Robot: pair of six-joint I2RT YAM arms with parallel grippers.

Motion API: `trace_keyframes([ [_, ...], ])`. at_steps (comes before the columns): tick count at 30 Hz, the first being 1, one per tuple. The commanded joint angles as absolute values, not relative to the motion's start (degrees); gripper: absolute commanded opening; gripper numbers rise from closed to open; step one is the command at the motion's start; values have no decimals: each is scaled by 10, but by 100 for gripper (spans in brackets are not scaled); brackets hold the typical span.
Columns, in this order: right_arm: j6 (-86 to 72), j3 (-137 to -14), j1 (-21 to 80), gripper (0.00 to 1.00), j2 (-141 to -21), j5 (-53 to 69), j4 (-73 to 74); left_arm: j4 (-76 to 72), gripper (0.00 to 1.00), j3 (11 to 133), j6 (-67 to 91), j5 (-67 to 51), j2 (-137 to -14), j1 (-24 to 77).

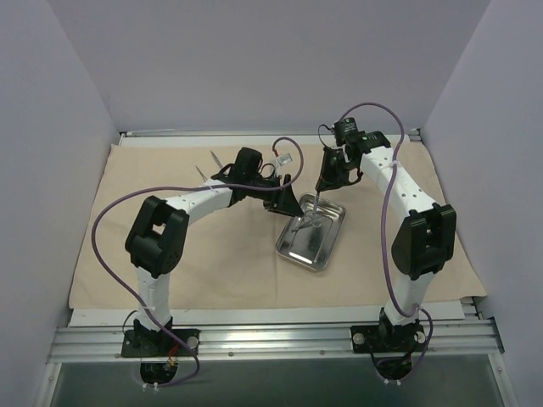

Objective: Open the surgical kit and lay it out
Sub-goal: Place the medical item in the surgical kit.

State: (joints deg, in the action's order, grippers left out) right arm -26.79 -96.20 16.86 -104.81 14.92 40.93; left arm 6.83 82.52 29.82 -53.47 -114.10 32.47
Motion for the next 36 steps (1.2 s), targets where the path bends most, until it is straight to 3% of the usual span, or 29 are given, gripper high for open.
trace_keyframes([
  [1, -270, -991, 166, 0, -1022, 165, 436, 34, 67, 838, 304, -558, -1150, 339],
  [10, -267, -998, 166, 0, -1029, 170, 437, -26, 63, 835, 351, -574, -1165, 358],
  [14, -269, -997, 165, 0, -1030, 171, 435, -64, 55, 836, 381, -586, -1171, 360],
  [21, -272, -1002, 165, 0, -1032, 174, 431, -69, 24, 833, 396, -601, -1178, 365],
  [23, -271, -1002, 165, 0, -1033, 178, 430, -69, 4, 831, 396, -601, -1178, 364],
  [25, -270, -1005, 165, 1, -1034, 185, 430, -69, 2, 825, 395, -589, -1170, 358],
  [26, -270, -1008, 163, 13, -1036, 186, 432, -60, 2, 824, 390, -584, -1167, 354],
  [27, -271, -1019, 161, 44, -1037, 181, 446, -47, 2, 821, 383, -574, -1163, 342],
  [29, -272, -1027, 149, 67, -1032, 172, 453, -27, 2, 811, 368, -550, -1144, 324],
  [31, -272, -1028, 139, 78, -1021, 165, 447, -28, 2, 785, 366, -541, -1120, 286],
  [36, -263, -1023, 107, 80, -1010, 165, 462, -3, 2, 741, 352, -500, -1066, 189],
])
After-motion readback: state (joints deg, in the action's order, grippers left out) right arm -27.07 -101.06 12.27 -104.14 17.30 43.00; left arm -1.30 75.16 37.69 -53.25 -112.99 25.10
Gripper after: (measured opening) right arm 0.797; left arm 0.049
